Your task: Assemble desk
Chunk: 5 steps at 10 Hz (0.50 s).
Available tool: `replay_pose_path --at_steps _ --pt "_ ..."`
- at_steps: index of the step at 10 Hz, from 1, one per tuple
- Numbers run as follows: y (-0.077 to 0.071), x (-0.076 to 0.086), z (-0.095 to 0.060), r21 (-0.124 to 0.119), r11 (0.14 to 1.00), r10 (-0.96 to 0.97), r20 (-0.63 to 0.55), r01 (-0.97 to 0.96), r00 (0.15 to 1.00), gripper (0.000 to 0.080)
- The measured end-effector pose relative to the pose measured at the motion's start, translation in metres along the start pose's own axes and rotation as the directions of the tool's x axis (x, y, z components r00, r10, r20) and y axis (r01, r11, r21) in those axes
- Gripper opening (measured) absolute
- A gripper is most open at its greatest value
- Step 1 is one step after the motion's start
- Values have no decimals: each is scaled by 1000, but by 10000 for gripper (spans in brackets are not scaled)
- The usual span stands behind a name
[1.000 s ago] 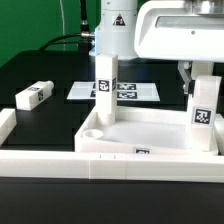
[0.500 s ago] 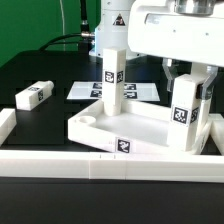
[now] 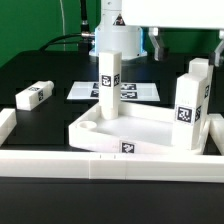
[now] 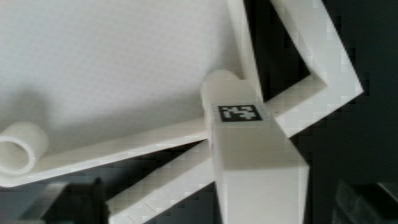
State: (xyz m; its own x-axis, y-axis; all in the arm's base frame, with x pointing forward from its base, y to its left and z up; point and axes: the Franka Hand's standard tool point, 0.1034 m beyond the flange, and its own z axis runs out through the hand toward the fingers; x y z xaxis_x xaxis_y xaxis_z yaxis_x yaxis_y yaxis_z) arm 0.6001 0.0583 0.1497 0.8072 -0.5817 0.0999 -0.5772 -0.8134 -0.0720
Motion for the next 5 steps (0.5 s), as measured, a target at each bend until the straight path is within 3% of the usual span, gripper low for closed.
replay_pose_path --at_steps 2,3,5 --pt "40 10 -14 2 997 -83 5 83 997 647" --pt "55 24 -18 -4 997 -77 -2 77 997 647" --pt "49 19 -16 -3 997 -81 1 81 997 649"
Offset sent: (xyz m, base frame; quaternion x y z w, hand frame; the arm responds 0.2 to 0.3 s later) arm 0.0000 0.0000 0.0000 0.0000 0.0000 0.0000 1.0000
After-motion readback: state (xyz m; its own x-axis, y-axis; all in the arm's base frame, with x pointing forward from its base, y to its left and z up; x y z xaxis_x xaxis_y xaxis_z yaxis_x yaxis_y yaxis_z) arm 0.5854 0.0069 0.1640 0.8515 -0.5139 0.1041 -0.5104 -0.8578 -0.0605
